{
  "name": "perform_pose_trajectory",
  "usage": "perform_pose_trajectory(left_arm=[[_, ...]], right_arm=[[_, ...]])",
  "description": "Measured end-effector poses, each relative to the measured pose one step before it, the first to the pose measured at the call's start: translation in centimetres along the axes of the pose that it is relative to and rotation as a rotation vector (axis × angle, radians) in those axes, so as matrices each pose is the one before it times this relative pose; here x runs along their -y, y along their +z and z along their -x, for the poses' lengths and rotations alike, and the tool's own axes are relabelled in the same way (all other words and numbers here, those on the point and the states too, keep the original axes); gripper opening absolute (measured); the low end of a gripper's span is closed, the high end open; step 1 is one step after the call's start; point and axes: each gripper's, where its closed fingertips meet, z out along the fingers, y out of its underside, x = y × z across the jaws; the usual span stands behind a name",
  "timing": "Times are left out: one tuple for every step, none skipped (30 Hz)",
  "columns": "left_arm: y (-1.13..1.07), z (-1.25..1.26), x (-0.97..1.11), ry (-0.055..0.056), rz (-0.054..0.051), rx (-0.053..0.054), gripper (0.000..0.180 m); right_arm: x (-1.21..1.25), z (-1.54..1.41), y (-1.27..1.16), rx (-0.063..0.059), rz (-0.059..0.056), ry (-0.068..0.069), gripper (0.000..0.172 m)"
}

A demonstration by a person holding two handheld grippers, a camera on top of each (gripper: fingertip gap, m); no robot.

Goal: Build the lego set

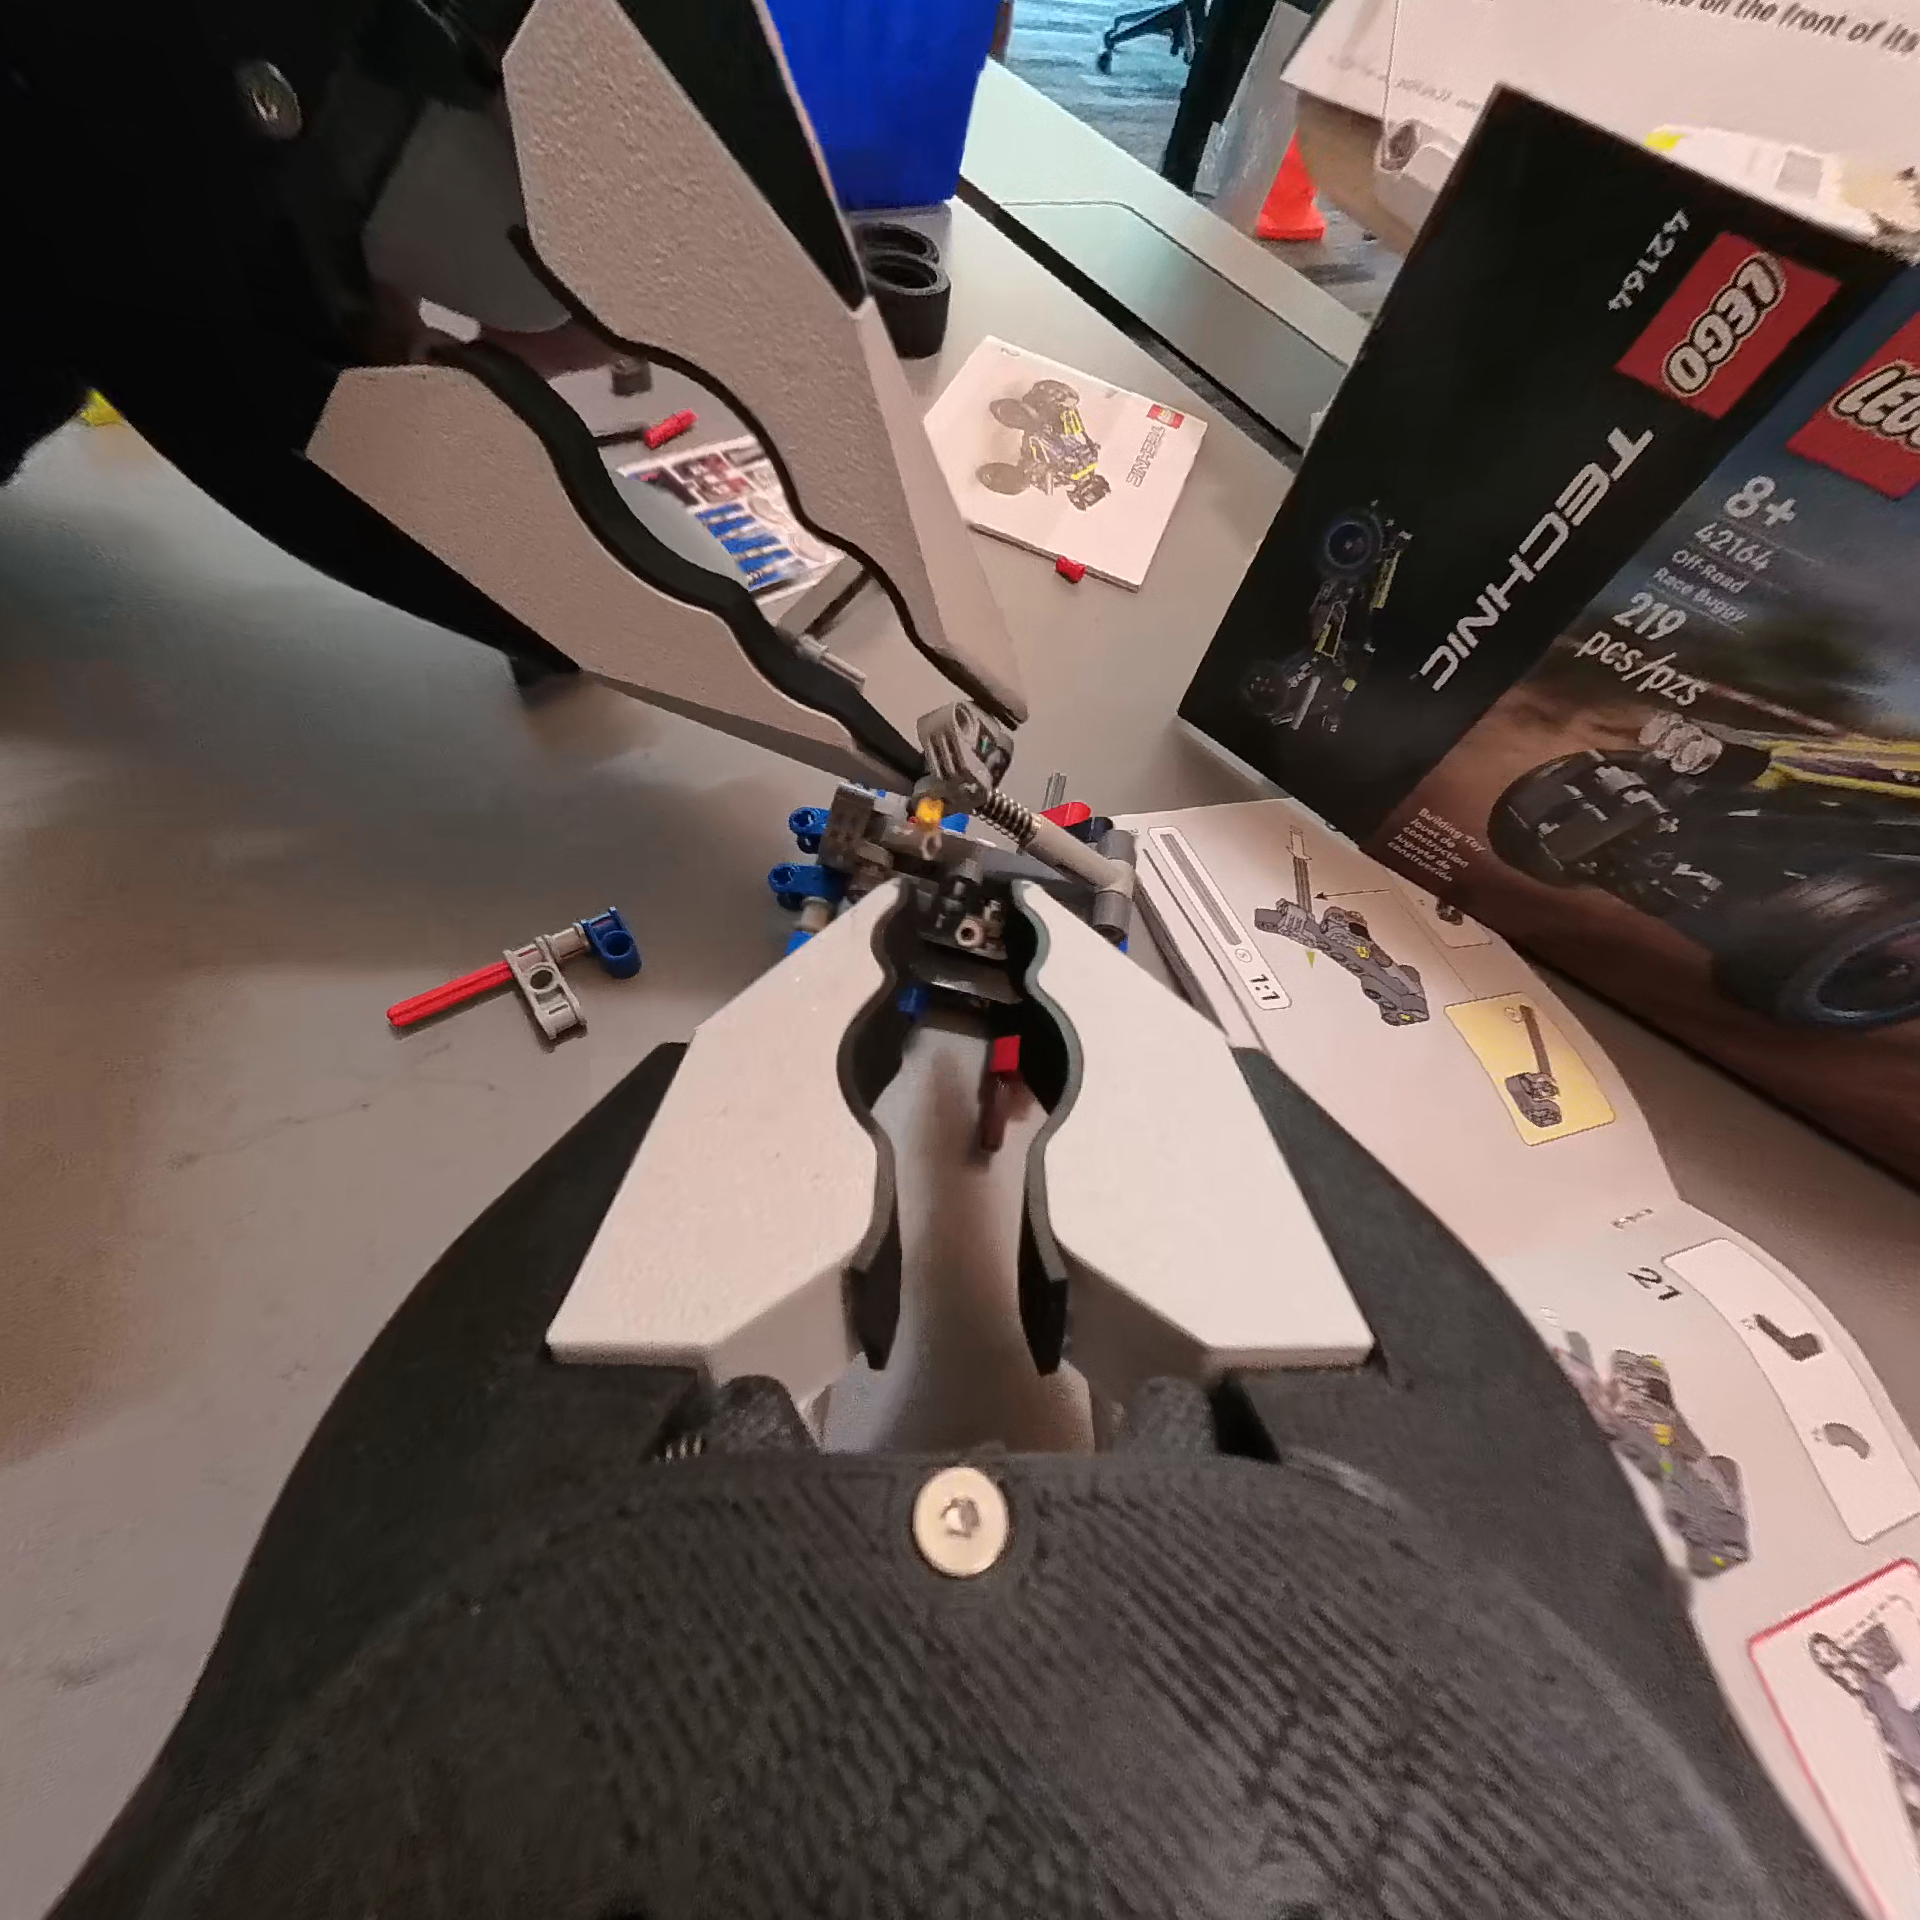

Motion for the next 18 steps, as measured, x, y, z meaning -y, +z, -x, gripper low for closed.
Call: perform_pose_trajectory(left_arm=[[0.018, -0.003, 0.006, 0.0001, -0.0002, -0.0001, 0.014], [0.008, -0.004, -0.016, -0.0002, 0.0007, -0.0001, 0.014], [0.016, -0.012, -0.013, 0.0, 0.0015, -0.0002, 0.014], [0.004, 0.005, -0.005, 0.0009, 0.0008, 0.0005, 0.014], [0.009, -0.011, -0.011, 0.0006, 0.0009, 0.0, 0.014], [0.029, 0.013, -0.02, -0.0004, 0.0017, 0.001, 0.014], [0.024, -0.007, -0.03, -0.0002, 0.001, 0.0002, 0.014], [0.002, -0.009, 0.005, -0.0003, 0.0003, -0.0004, 0.014], [0.001, 0.006, 0.002, 0.0002, -0.0001, 0.0003, 0.014], [-0.006, 0.015, 0.003, -0.0001, 0.0007, 0.0007, 0.014], [0.0, -0.005, 0.002, -0.0005, 0.0005, 0.0, 0.014], [0.005, -0.002, 0.01, 0.0, -0.0007, -0.0002, 0.014], [0.01, -0.021, -0.011, 0.0001, -0.0004, -0.0006, 0.014], [0.001, -0.002, -0.014, -0.0006, 0.0008, -0.0003, 0.014], [-0.003, 0.01, -0.023, -0.0006, 0.0008, 0.0004, 0.014], [-0.001, 0.016, -0.003, -0.0006, 0.0003, 0.0005, 0.014], [-0.003, 0.013, 0.009, -0.0007, -0.0004, 0.0007, 0.013], [-0.001, -0.002, -0.001, 0.0, 0.0007, -0.0001, 0.013]], right_arm=[[0.116, 0.112, -0.025, 0.0139, -0.0057, 0.0274, 0.013], [0.12, -0.034, -0.022, 0.003, -0.0072, 0.0254, 0.012], [0.08, -0.106, -0.011, -0.0052, -0.0043, 0.0134, 0.01], [-0.03, -0.135, 0.03, -0.0096, 0.0028, 0.0035, 0.008], [-0.12, -0.134, 0.058, -0.0095, 0.0085, 0.0003, 0.007], [-0.087, -0.078, 0.068, -0.0061, 0.0069, 0.0028, 0.008], [-0.056, -0.051, 0.054, -0.005, 0.0054, 0.0056, 0.008], [-0.059, -0.023, 0.049, -0.0026, 0.0056, 0.0034, 0.008], [-0.094, 0.007, 0.043, -0.0011, 0.0069, 0.0016, 0.009], [-0.089, 0.05, 0.048, 0.0011, 0.0068, 0.0017, 0.012], [-0.044, 0.042, 0.025, 0.0012, 0.0036, 0.001, 0.014], [-0.016, 0.057, 0.016, 0.0015, 0.0017, -0.0009, 0.014], [-0.027, -0.055, 0.013, -0.0044, 0.002, 0.0025, 0.013], [0.017, -0.037, 0.002, -0.0025, -0.0005, 0.0013, 0.012], [0.016, 0.115, 0.008, 0.0078, -0.0009, -0.0023, 0.008], [-0.035, 0.068, 0.024, 0.0047, 0.0026, -0.0018, 0.006], [-0.083, -0.011, 0.033, -0.0019, 0.0057, -0.0028, 0.006], [-0.038, 0.022, 0.049, -0.0012, 0.0037, -0.0042, 0.006]])
